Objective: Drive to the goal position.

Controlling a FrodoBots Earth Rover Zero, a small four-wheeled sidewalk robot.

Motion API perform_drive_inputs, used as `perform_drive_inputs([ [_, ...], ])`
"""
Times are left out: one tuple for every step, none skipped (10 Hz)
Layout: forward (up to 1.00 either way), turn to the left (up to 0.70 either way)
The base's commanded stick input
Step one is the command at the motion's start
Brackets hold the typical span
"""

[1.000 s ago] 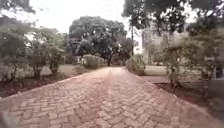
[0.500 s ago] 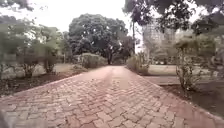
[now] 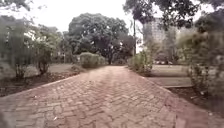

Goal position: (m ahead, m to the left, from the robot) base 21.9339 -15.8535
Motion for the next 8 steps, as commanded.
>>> perform_drive_inputs([
  [0.7, 0.0],
  [0.7, 0.0],
  [0.7, 0.0],
  [0.7, 0.0],
  [0.7, 0.0],
  [0.7, 0.0],
  [0.7, 0.0],
  [0.7, 0.0],
])
